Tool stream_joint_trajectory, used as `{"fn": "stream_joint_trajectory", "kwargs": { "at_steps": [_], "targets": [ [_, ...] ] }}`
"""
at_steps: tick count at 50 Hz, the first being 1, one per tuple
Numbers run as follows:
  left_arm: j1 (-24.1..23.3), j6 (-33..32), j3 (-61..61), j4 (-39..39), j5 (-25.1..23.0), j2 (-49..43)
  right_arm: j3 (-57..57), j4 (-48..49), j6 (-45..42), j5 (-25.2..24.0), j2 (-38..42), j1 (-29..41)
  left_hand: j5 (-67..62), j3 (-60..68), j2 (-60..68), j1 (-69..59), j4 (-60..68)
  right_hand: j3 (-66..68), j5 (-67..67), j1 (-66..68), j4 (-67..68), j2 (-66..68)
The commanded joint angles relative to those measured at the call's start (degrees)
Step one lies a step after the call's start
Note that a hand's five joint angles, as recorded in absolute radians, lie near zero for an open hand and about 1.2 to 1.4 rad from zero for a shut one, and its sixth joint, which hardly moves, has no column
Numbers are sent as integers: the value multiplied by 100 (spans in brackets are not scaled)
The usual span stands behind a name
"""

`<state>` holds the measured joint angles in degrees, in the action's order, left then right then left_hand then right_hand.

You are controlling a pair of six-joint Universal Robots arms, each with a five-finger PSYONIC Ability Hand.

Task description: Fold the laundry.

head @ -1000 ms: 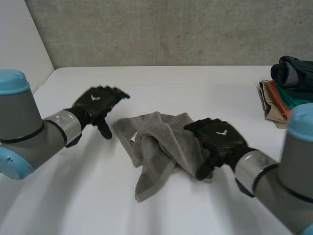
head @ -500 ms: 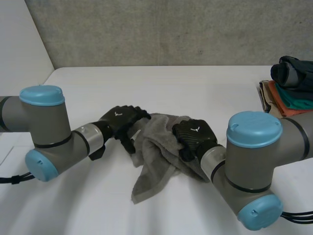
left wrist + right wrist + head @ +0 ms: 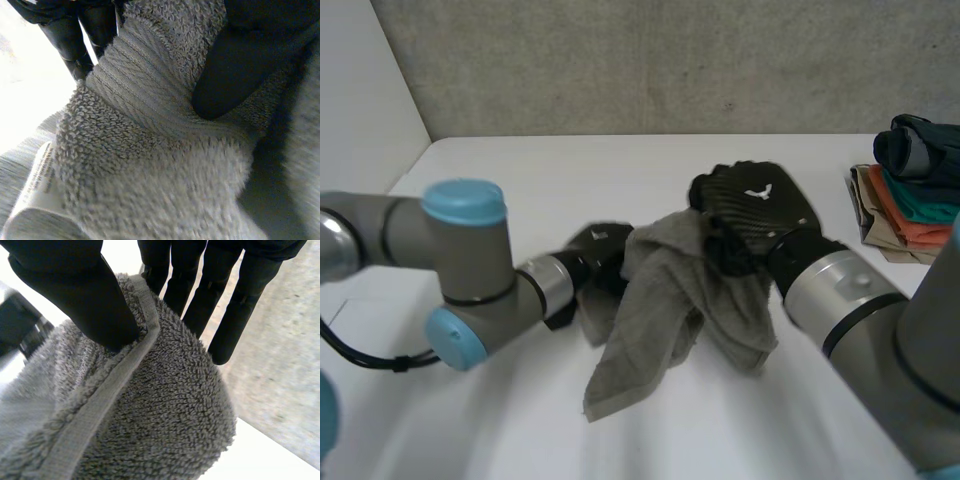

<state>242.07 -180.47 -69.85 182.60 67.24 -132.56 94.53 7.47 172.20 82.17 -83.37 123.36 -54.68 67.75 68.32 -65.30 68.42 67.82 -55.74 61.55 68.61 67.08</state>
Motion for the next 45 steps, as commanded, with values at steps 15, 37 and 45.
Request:
{"fn": "stream_joint_trajectory", "kwargs": {
  "at_steps": [15,37,45],
  "targets": [
    [543,-796,-802,-392,456,2331,-1111,-439,-1514,124,1173,-1112,-1532,1225,1168,-1470,1158,1218,-1426,1845,1139,1292],
    [429,-2258,2133,1926,1300,863,-4364,1483,-1488,1099,2564,-954,-1532,1225,1168,-1470,1158,1218,-1426,1845,1139,1292],
    [412,-1694,871,2156,1256,1793,-3372,1276,-1479,1029,1869,-857,-1532,1225,1168,-1470,1158,1218,-1426,1845,1139,1292]
  ]
}}
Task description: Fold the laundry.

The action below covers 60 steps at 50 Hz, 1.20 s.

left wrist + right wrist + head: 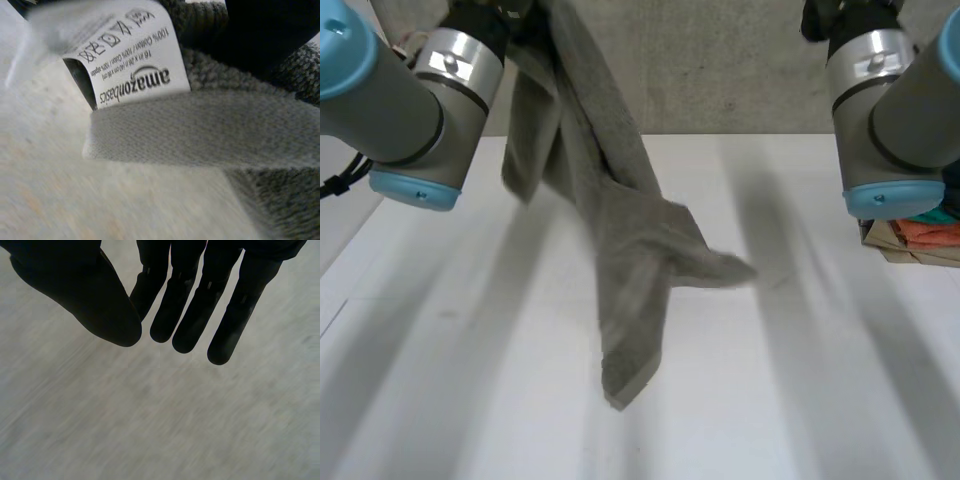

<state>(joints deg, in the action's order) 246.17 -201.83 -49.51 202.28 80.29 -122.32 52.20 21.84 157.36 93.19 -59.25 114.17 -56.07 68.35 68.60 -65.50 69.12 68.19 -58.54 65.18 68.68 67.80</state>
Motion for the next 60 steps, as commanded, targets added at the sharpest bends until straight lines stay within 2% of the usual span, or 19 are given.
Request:
{"fn": "stream_joint_trajectory", "kwargs": {
  "at_steps": [1,3,6,7,13,18,21,29,31,35,36,37,38,42,44,45,52,56,60],
  "targets": [
    [1,435,-1358,215,-48,858,975,-284,6,-82,-561,61,-1393,1165,1140,-1450,1088,837,-802,1138,789,877],
    [1,434,-1736,224,-57,999,1301,-749,23,-100,-588,61,-1393,1165,1140,-1450,1088,-1948,1983,-1647,-1997,-1909],
    [-7,426,-2343,241,-66,1237,1529,-1363,163,-100,-535,61,-1393,1165,1140,-1450,1088,-4974,5009,-4673,-5022,-4934],
    [-7,426,-2457,233,-66,1281,1539,-1540,233,-100,-509,61,-1393,1165,1140,-1450,1088,-5319,5354,-5018,-5368,-5280],
    [-43,434,-3160,224,-83,1746,1294,-2341,1339,-538,132,-70,-1393,1165,1140,-1450,1088,-5743,5778,-5442,-5792,-5704],
    [-51,452,-3521,197,-180,2256,618,-2675,2368,-1740,728,-176,-1393,1165,1140,-1450,1088,-5819,5854,-5518,-5868,-5780],
    [-69,461,-3758,171,-312,2686,-48,-2728,2694,-2198,1334,-106,-1393,1165,1140,-1450,1088,-5819,5854,-5518,-5868,-5780],
    [-122,461,-4295,180,-549,3846,-1544,-2904,2862,-2350,2794,262,-1393,1165,1140,-1450,1088,-5819,5854,-5518,-5868,-5780],
    [-113,461,-4391,180,-549,4127,-1756,-2966,2862,-2350,3015,351,-1393,1165,1140,-1450,1088,-5427,5462,-5126,-5476,-5388],
    [-43,469,-4497,188,-549,4365,-2029,-3054,2862,-2323,3367,448,-1393,1165,1140,-1450,1088,-3040,3075,-2739,-3088,-3000],
    [-34,470,-4506,189,-549,4383,-2038,-3063,2862,-2315,3385,448,-1393,1165,1140,-1450,1088,-2086,2121,-1785,-2135,-2047],
    [-16,461,-4523,189,-558,4392,-2073,-3054,2818,-2254,3402,448,-1393,1165,1140,-1450,1088,1148,-1113,1449,1100,1188],
    [-8,461,-4532,189,-549,4392,-2091,-3054,2818,-2201,3394,431,-1393,1165,1140,-1450,1088,1181,-1146,1482,1132,1220],
    [202,426,-4567,189,-549,4340,-1907,-3028,2538,-1499,2921,316,-1393,1165,1140,-1450,1088,1181,-1146,1482,1132,1220],
    [404,426,-4567,162,-541,4305,-1636,-2992,2196,-1278,2412,238,-1393,1165,1140,-1450,1088,1181,-1146,1482,1132,1220],
    [527,426,-4567,153,-541,4270,-1199,-2957,1689,-1147,1800,98,-1393,1165,1140,-1450,1088,1181,-1146,1482,1132,1220],
    [1354,417,-4620,-259,-541,3427,753,-2852,-1053,-1208,-514,-282,-1393,1165,1140,-1450,1088,1181,-1146,1482,1132,1220],
    [1469,399,-4576,-856,-532,2873,1448,-2869,-1733,-1154,-1026,-316,-1393,1165,1140,-1450,1088,1181,-1146,1482,1132,1220],
    [1487,294,-4506,-1594,-541,2328,1897,-2956,-1796,-1155,-1543,-316,-1393,1165,1140,-1450,1088,1181,-1146,1482,1132,1220]
  ]
}}
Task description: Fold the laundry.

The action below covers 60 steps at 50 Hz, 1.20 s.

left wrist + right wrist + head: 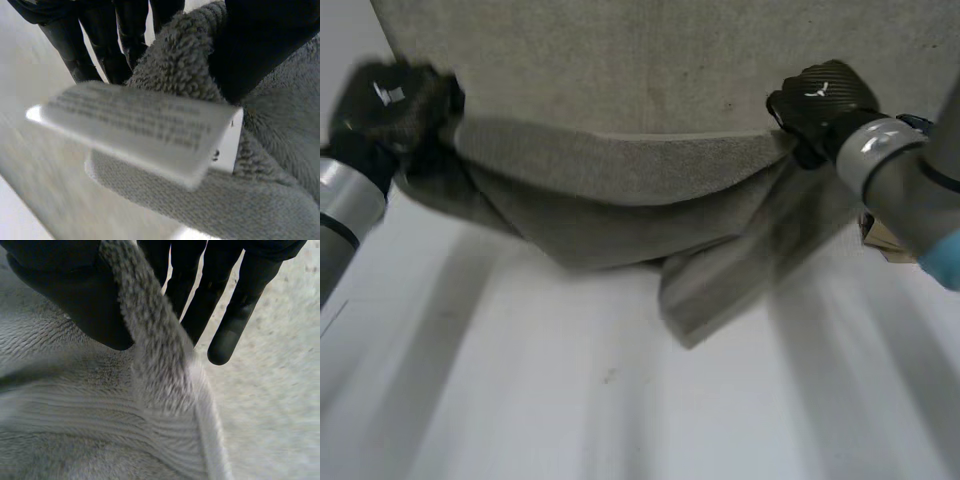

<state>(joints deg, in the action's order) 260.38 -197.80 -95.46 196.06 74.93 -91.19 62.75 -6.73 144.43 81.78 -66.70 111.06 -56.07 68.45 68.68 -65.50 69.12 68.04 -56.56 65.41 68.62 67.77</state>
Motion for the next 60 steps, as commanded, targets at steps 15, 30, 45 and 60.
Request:
{"fn": "stream_joint_trajectory", "kwargs": {
  "at_steps": [15,30,45,60],
  "targets": [
    [-277,-532,2239,-1282,101,-2543,-680,-260,-521,811,972,12,-1393,1155,1132,-1450,1088,1196,-1344,1459,1138,1223],
    [-585,-549,3869,2560,708,-2799,-766,4048,-328,998,343,47,-1393,1155,1132,-1450,1088,1196,-1344,1459,1138,1223],
    [-524,-593,723,2340,514,-2579,2098,3126,-319,479,209,-23,-1393,1155,1132,-1450,1088,1196,-1344,1459,1138,1223],
    [-506,-1524,-676,461,497,-2105,3270,3116,-301,382,544,-23,1663,-1901,-1924,1607,-1968,1196,-1344,1459,1138,1223]
  ]
}}
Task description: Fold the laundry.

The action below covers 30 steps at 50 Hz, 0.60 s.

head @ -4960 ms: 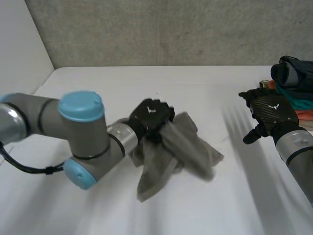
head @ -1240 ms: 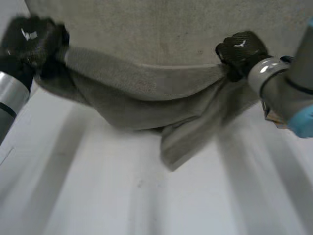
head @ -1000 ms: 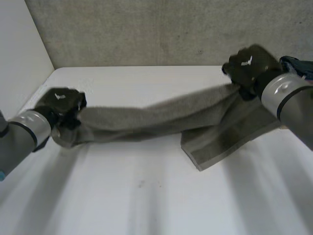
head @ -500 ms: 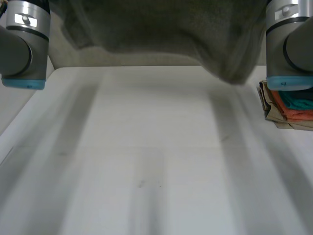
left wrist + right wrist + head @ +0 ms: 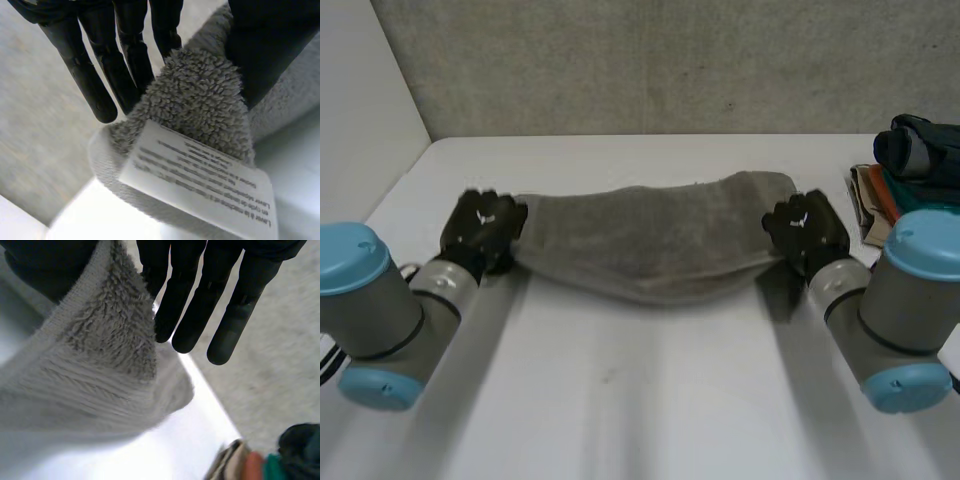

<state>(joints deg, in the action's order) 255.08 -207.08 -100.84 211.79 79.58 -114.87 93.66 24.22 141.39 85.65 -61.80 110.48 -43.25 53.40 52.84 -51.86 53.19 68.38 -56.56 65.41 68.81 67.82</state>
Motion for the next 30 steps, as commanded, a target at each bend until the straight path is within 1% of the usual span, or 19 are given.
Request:
{"fn": "stream_joint_trajectory", "kwargs": {
  "at_steps": [1,4,5,9,16,20,22,28,30],
  "targets": [
    [33,-745,-138,-1418,57,368,197,21,3,-4,54,35,817,-832,-776,678,-811,1162,-1344,1459,1119,1218],
    [42,-930,-120,-1903,84,553,249,4,3,-4,46,43,1224,-1239,-1183,1085,-1218,1162,-1344,1459,1119,1218],
    [42,-983,-85,-2183,92,693,250,4,3,5,46,43,1342,-1356,-1300,1203,-1336,1162,-1344,1459,1119,1218],
    [24,-957,-24,-2659,101,1018,346,4,12,-4,37,43,1929,-1944,-1888,1791,-1923,1162,-1344,1459,1119,1218],
    [-73,-834,205,-2898,110,1187,452,4,12,-4,37,43,1949,-1963,-1907,1810,-1942,1162,-1344,1459,1119,1218],
    [-134,-545,538,-3012,119,1046,478,4,12,-4,37,43,1882,-1896,-1840,1743,-1876,1162,-1344,1459,1119,1218],
    [-134,-421,732,-3170,119,818,487,4,12,-4,37,35,1881,-1896,-1840,1742,-1875,1162,-1344,1459,1119,1218],
    [-73,-368,1250,-3723,136,45,531,-5,3,-13,46,35,1815,-1829,-1773,1676,-1808,1162,-1344,1459,1119,1218],
    [-64,-368,1356,-3864,163,-87,531,-5,3,-4,37,26,1329,-1344,-1288,1190,-1323,1162,-1344,1459,1119,1218]
  ]
}}
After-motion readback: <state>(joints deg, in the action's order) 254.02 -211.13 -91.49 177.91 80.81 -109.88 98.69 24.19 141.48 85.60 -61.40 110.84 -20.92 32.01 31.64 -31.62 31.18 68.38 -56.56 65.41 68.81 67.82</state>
